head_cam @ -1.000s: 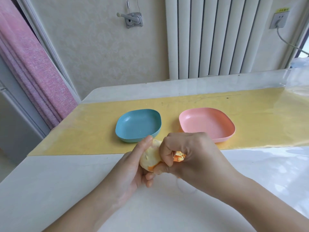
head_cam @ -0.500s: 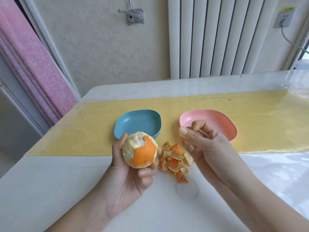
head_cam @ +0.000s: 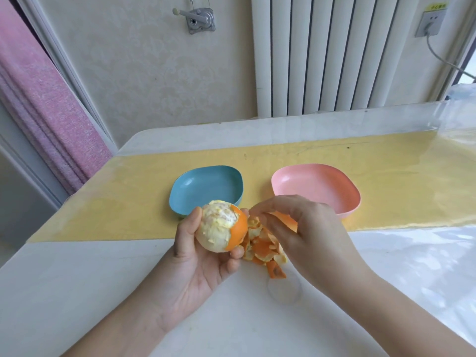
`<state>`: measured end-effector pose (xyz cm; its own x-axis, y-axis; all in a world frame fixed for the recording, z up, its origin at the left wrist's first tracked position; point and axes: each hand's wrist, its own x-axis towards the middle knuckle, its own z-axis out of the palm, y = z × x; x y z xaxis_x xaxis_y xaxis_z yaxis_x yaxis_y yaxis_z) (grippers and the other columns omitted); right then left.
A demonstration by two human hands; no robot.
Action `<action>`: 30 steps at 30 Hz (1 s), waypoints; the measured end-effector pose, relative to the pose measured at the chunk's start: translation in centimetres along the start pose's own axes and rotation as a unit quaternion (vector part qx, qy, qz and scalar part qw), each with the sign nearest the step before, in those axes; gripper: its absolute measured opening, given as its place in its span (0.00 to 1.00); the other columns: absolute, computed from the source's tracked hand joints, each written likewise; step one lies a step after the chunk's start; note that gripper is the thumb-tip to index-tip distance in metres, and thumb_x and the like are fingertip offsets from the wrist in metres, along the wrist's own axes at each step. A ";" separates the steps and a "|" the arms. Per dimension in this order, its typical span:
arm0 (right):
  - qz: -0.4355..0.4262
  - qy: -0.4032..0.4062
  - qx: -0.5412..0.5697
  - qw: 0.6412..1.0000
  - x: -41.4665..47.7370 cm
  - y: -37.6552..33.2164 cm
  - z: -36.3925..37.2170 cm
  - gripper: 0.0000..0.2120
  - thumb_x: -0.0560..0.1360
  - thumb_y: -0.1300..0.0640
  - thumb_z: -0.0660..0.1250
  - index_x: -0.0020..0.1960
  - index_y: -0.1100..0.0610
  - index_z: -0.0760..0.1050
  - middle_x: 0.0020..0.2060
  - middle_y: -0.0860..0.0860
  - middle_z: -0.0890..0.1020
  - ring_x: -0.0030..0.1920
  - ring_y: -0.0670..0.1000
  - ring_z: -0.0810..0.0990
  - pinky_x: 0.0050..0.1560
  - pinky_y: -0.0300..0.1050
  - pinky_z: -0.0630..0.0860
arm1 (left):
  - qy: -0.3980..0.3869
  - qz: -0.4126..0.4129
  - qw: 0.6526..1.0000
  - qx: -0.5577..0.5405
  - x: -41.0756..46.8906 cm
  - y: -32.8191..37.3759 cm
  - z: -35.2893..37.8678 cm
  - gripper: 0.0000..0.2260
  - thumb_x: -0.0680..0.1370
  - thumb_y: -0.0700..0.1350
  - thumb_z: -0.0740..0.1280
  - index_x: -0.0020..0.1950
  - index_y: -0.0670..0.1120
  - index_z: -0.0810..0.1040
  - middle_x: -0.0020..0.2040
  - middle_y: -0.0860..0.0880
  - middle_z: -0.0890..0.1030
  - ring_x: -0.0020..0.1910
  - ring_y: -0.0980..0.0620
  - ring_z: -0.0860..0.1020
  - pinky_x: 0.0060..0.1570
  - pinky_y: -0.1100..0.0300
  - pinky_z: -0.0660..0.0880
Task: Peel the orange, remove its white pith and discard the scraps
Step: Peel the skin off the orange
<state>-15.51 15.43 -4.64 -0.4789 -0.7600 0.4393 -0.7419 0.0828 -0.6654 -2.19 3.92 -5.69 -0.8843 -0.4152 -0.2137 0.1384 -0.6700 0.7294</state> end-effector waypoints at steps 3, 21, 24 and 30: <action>-0.048 -0.020 0.110 0.992 0.0 -0.4 -0.4 0.11 0.74 0.59 0.69 0.54 0.47 0.76 0.52 0.38 0.80 0.55 0.40 0.78 0.55 0.35 0.74 | 0.014 0.020 1.000 0.020 0.2 0.0 0.1 0.32 0.51 0.59 0.82 0.50 0.44 0.85 0.38 0.43 0.80 0.27 0.51 0.76 0.25 0.62 0.75; -0.192 -0.061 0.045 0.978 0.3 -0.5 -0.4 0.17 0.67 0.56 0.74 0.41 0.48 0.65 0.40 0.44 0.75 0.40 0.48 0.75 0.39 0.40 0.72 | 0.034 0.100 0.961 0.256 0.1 0.5 0.2 0.20 0.74 0.58 0.66 0.45 0.40 0.80 0.34 0.47 0.78 0.29 0.53 0.71 0.27 0.66 0.68; -0.166 -0.080 0.051 0.982 0.3 -0.3 -0.6 0.17 0.65 0.56 0.76 0.39 0.47 0.66 0.38 0.46 0.76 0.39 0.47 0.74 0.38 0.38 0.71 | 0.032 0.097 0.954 0.283 0.1 0.5 0.2 0.23 0.72 0.59 0.64 0.44 0.38 0.78 0.33 0.46 0.74 0.29 0.52 0.70 0.27 0.65 0.68; -0.174 -0.052 0.048 0.982 0.4 0.3 -0.5 0.15 0.65 0.58 0.77 0.38 0.48 0.70 0.36 0.45 0.75 0.36 0.43 0.72 0.34 0.27 0.67 | 0.033 0.090 0.960 0.263 0.4 0.7 0.1 0.20 0.74 0.58 0.67 0.45 0.39 0.79 0.34 0.45 0.76 0.29 0.53 0.71 0.27 0.65 0.68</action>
<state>-16.13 15.46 -4.36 -0.1501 -0.7941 0.5890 -0.8019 -0.2506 -0.5423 -2.50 3.34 -5.23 -0.8344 -0.5451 -0.0819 0.0265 -0.1881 0.9818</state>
